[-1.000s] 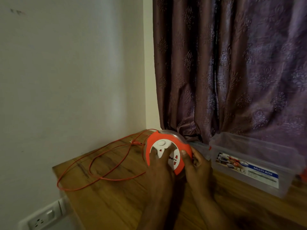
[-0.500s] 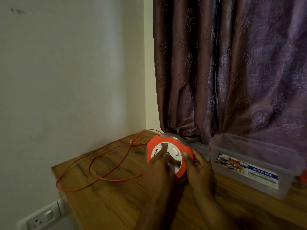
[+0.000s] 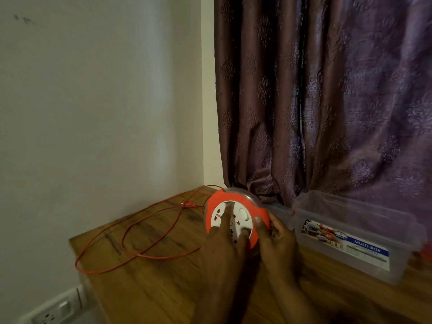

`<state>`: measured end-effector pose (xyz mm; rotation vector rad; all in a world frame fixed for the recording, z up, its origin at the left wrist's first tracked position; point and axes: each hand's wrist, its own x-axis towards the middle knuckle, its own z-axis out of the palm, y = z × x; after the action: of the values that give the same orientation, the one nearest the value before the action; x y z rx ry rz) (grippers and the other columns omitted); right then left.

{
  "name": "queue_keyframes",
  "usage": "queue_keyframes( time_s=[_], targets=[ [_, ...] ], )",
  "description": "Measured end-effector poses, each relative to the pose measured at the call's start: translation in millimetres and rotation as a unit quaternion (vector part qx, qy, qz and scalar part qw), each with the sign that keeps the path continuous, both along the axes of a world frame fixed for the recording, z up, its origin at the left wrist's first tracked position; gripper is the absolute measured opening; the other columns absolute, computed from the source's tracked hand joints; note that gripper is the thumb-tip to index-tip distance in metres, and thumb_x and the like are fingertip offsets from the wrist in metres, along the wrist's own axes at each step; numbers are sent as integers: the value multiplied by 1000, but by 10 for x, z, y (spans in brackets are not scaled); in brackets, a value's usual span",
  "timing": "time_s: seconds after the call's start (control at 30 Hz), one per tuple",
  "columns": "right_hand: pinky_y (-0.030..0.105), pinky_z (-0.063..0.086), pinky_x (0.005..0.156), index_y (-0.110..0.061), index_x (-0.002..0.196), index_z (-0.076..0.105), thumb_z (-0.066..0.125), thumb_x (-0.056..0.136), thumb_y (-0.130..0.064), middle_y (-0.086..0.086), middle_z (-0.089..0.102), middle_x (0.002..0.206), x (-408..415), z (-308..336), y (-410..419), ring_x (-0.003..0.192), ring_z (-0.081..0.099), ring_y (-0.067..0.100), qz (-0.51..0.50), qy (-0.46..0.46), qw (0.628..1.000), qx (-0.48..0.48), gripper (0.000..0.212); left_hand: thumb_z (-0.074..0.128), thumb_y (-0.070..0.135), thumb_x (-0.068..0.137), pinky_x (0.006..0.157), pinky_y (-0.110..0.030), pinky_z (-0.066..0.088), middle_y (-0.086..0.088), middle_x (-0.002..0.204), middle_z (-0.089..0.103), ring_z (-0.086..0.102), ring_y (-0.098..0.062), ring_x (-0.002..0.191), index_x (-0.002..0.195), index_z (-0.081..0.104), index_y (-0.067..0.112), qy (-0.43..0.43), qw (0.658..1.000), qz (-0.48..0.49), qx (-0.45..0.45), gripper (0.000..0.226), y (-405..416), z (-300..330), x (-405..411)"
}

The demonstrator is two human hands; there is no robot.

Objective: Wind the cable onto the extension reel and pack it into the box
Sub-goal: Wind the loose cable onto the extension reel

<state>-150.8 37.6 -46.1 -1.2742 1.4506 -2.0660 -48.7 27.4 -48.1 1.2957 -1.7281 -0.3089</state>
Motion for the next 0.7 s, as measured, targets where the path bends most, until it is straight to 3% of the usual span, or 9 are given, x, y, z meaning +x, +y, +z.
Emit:
queue_keyframes(
  time_s=[0.1,0.23,0.4,0.5,0.7],
  targets=[
    [7,52,63,-12,122,62,65,86,-27,6,69,111,42,13,5,94,67,12,12,7,1000,0,39,41,60,88,90,-29,49,2,140,49,55,-14,115,145,11,46,4,1000,14,10,66,-19,-23,18],
    [5,49,60,-13,121,63,66,85,-27,3,69,108,33,18,16,88,65,3,15,1,1000,-4,38,46,49,91,96,-33,47,-1,142,45,49,-18,122,145,16,43,7,1000,-5,22,62,-50,-31,8],
    [7,50,55,-16,117,65,66,85,-27,2,71,103,-7,20,-2,80,65,0,23,-19,1000,5,35,50,23,93,107,-35,35,-2,155,21,28,-24,137,139,30,46,-8,999,-26,39,55,-69,-3,-18],
    [9,50,55,-17,116,66,66,85,-29,2,72,102,-17,-2,-14,76,66,-1,24,-20,999,8,33,52,16,91,108,-36,35,-3,154,24,27,-23,139,133,45,41,-11,999,-31,13,49,-63,17,-14],
    [22,58,69,-13,121,63,66,85,-29,6,70,111,-4,-34,-30,93,69,16,39,-28,999,15,39,56,12,87,109,-39,31,3,150,35,29,-20,139,102,66,37,-6,999,-23,-29,31,-13,12,5]
  ],
)
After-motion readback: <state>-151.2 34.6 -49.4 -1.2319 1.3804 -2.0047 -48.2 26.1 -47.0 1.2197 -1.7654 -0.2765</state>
